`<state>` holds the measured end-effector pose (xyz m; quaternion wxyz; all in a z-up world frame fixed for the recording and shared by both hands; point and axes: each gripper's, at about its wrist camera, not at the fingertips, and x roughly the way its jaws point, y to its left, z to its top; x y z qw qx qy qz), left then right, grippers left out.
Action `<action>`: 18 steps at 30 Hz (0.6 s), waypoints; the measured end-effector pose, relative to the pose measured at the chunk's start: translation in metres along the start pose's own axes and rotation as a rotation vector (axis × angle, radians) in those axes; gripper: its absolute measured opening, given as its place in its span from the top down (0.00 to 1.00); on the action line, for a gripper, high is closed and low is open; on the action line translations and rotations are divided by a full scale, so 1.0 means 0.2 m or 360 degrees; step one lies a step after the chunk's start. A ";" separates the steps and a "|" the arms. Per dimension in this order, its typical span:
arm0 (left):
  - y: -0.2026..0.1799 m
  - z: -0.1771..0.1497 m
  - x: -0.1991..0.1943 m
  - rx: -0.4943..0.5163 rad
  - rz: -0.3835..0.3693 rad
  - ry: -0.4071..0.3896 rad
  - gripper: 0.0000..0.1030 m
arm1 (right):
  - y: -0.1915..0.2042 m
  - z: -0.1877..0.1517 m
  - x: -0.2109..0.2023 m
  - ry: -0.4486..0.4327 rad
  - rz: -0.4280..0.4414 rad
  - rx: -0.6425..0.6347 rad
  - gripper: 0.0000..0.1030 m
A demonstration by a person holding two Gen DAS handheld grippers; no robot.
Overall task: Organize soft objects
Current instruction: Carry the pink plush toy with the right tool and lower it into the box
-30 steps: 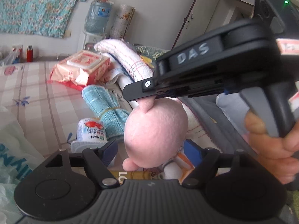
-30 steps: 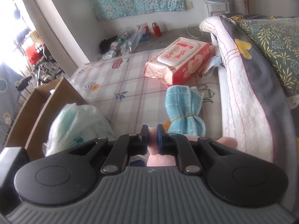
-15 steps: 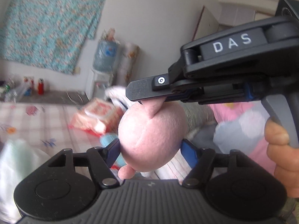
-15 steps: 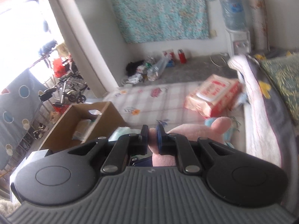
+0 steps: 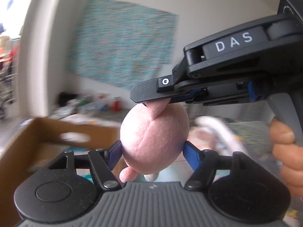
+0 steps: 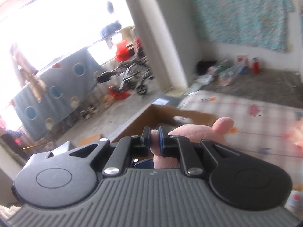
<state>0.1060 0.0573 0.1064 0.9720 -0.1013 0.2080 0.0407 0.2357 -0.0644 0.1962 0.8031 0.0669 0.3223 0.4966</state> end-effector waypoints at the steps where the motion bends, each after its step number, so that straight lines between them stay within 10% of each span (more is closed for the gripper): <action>1: 0.07 -0.01 -0.01 -0.0036 0.0068 0.0015 0.31 | 0.04 0.02 0.10 0.0043 0.0054 0.0003 0.92; 10: 0.48 -0.08 0.06 -0.0306 0.0588 0.0230 0.29 | 0.38 0.05 1.03 0.0408 0.0278 -0.0110 0.92; 18: 0.60 -0.07 0.01 -0.0388 0.0559 0.0286 0.27 | 0.15 -0.15 1.54 0.0739 -0.0048 -0.0153 0.90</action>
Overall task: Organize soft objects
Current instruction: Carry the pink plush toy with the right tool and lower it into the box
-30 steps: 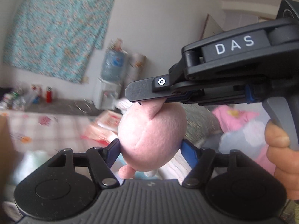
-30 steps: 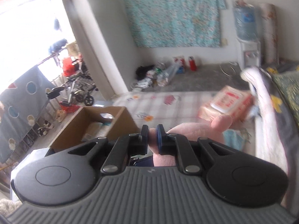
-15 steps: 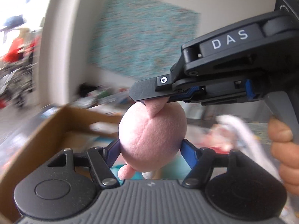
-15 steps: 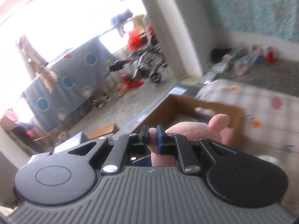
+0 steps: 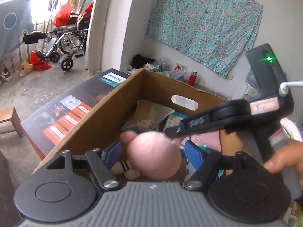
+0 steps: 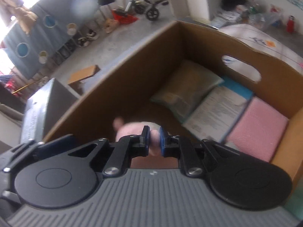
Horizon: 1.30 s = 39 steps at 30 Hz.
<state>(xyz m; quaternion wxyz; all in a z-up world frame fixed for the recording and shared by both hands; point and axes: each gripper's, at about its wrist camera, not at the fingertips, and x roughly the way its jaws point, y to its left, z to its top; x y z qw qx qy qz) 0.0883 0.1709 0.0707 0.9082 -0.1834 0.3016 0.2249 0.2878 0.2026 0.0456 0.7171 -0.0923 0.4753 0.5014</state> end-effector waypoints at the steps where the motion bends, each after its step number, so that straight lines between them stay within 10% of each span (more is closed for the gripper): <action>1: 0.00 0.00 0.00 0.0008 -0.0007 0.0000 0.27 | -0.04 -0.01 -0.01 -0.0022 0.0004 0.0014 0.90; 19: 0.14 0.00 -0.02 0.0004 -0.0096 -0.0069 0.28 | -0.26 -0.08 -0.12 0.0021 -0.0246 0.0067 0.84; 32: 0.37 -0.03 -0.23 -0.0154 -0.0023 -0.0264 0.28 | -0.21 -0.02 0.04 0.0097 -0.0035 0.0188 0.28; 39: 0.54 -0.04 -0.31 -0.0308 0.0065 -0.0298 0.28 | -0.09 -0.08 0.13 0.0108 -0.0096 -0.0004 0.38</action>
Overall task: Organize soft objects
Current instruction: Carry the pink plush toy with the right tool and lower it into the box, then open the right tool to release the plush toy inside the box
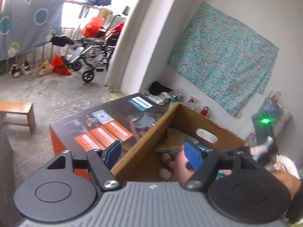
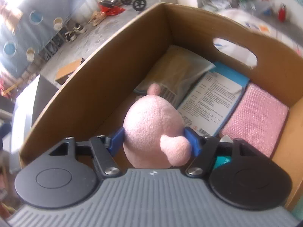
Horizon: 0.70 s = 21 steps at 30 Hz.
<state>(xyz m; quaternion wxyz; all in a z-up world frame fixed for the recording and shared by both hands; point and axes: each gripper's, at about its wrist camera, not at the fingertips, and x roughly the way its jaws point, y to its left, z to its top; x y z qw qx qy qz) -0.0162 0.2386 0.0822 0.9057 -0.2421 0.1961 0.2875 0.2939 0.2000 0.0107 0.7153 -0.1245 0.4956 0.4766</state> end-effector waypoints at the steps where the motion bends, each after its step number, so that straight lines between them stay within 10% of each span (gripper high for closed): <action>1: 0.02 0.00 -0.01 -0.0013 0.0010 -0.0004 0.28 | 0.04 -0.01 -0.02 -0.0011 -0.0028 -0.0055 0.39; 8: 0.07 0.03 -0.03 -0.0059 0.0031 -0.0046 0.28 | 0.38 -0.08 -0.22 -0.0302 -0.0598 -0.0733 0.37; 12: 0.07 0.02 -0.02 -0.0066 0.0020 -0.0031 0.28 | 0.49 -0.16 -0.12 -0.0245 -0.0876 -0.0997 0.33; 21: 0.07 0.00 -0.02 -0.0069 -0.0002 -0.0020 0.28 | 0.49 -0.15 -0.19 -0.0086 -0.0302 -0.0703 0.23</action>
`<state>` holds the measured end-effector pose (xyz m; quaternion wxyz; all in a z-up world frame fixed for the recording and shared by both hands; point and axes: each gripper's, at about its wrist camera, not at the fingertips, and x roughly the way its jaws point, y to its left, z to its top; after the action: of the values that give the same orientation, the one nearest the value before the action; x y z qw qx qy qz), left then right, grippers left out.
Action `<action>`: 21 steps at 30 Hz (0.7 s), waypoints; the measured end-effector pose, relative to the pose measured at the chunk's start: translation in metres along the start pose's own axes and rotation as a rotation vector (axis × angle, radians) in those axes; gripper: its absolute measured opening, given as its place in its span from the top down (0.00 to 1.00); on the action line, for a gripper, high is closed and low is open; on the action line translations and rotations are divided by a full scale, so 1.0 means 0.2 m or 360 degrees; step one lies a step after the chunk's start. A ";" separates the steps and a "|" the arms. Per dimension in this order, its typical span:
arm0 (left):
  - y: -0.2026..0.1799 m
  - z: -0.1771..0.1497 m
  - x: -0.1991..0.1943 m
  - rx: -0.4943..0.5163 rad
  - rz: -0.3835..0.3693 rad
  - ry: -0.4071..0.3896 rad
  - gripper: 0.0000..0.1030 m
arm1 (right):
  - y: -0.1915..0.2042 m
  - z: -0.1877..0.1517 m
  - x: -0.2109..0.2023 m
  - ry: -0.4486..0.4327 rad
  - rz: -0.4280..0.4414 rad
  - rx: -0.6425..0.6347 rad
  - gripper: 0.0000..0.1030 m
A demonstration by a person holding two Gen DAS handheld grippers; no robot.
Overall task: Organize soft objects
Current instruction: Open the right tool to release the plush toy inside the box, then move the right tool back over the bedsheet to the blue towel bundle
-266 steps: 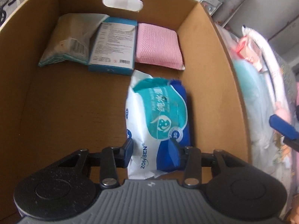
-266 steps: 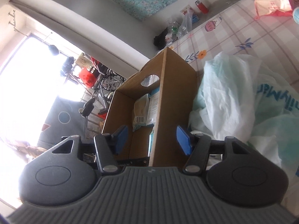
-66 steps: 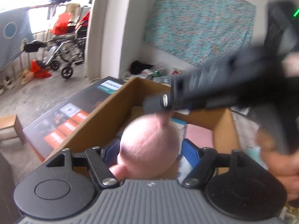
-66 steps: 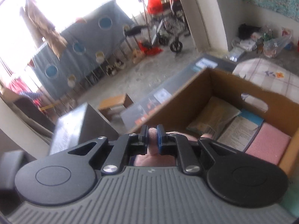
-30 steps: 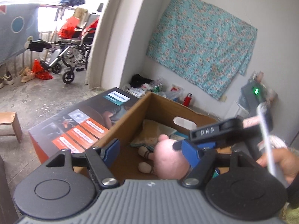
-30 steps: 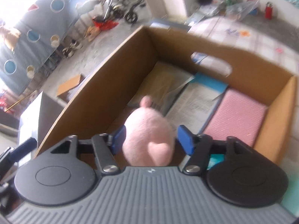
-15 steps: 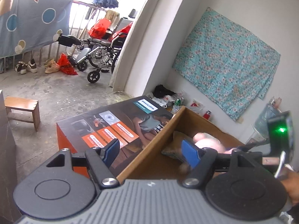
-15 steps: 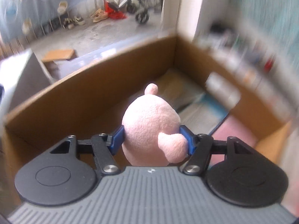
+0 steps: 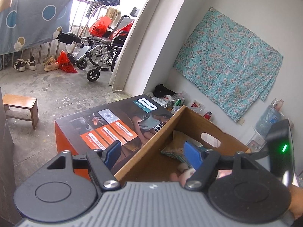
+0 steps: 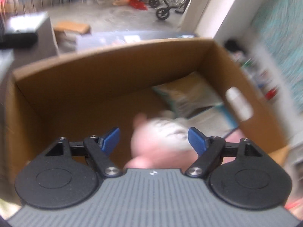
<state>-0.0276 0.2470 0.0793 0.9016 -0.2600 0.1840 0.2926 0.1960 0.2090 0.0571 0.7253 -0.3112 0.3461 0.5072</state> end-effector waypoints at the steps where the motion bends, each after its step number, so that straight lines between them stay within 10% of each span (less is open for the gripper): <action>1: 0.00 0.00 0.00 -0.0003 -0.0003 0.0000 0.28 | -0.05 0.01 -0.02 -0.0010 0.0079 0.0089 0.23; 7: 0.01 -0.01 -0.01 -0.0005 -0.0010 0.0005 0.28 | -0.25 0.03 -0.04 -0.0060 0.0126 0.0444 0.23; 16: 0.01 -0.02 0.00 0.0009 -0.0033 0.0015 0.28 | -0.22 -0.06 0.31 0.0289 0.0191 0.0440 0.11; 21: 0.03 -0.01 -0.01 -0.0001 -0.0026 0.0016 0.28 | -0.19 -0.07 0.32 0.0272 0.0256 0.0494 0.25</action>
<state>-0.0326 0.2485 0.0767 0.9029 -0.2635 0.1864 0.2839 0.2456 0.2190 0.0004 0.6897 -0.2089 0.5043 0.4758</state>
